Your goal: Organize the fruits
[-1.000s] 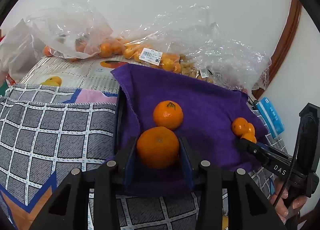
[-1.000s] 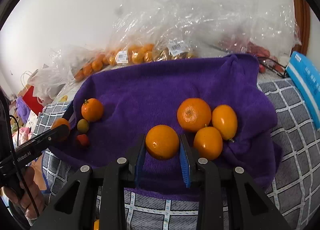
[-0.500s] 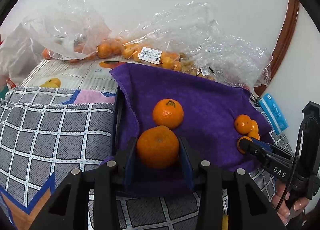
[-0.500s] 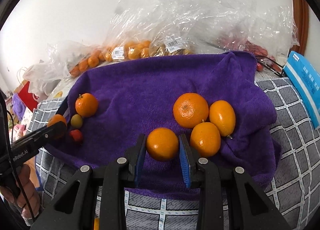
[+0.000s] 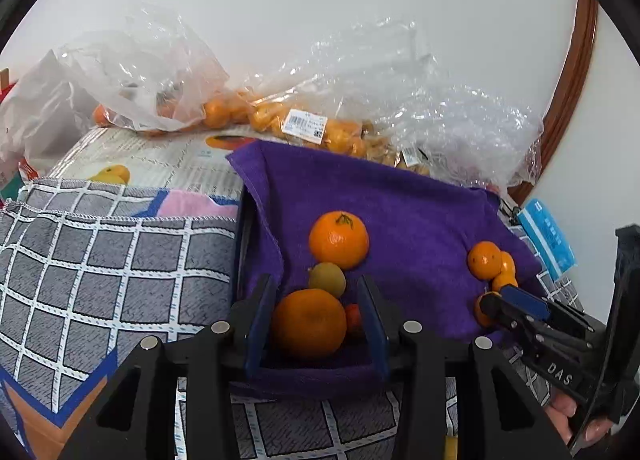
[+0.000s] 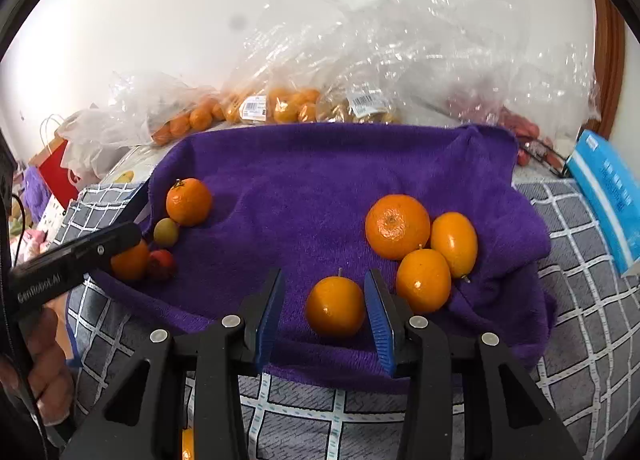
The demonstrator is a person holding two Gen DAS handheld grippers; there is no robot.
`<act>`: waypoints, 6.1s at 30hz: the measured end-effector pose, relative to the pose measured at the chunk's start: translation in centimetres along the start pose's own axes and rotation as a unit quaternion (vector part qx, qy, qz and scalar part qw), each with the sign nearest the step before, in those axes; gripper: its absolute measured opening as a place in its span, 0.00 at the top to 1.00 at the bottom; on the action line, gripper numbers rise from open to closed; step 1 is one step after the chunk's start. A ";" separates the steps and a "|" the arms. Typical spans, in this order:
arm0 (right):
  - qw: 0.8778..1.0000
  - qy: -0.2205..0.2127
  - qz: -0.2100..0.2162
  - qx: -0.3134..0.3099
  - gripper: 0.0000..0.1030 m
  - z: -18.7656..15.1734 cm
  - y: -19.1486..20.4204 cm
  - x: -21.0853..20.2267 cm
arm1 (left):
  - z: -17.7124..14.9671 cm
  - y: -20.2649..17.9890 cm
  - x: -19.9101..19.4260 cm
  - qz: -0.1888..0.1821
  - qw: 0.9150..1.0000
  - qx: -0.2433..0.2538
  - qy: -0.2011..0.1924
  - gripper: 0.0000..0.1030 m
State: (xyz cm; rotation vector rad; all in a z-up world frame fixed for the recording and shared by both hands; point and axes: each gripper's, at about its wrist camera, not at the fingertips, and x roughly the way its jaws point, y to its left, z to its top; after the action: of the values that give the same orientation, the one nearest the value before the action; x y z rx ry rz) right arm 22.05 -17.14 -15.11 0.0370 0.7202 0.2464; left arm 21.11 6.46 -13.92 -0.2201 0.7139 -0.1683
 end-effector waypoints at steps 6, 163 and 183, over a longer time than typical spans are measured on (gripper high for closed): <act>0.999 -0.040 -0.002 -0.005 0.54 -0.2 0.3 -1.4 | 0.3 0.2 -1.3 0.004 1.000 -0.007 -0.030 0.57; 0.991 0.000 -0.056 0.122 0.66 -9.0 -3.5 -7.2 | -7.2 -3.5 -7.8 -0.046 0.996 0.071 -0.041 0.75; 0.991 -0.011 -0.057 0.124 0.66 -8.8 -3.3 -7.8 | -6.5 -1.5 -8.3 -0.029 0.998 0.022 -0.056 0.75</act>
State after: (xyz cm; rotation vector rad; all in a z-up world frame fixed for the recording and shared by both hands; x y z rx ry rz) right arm 11.36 -22.65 -17.04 0.2348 0.7243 0.0468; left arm 10.56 6.01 -13.12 -0.2070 0.5912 -0.2255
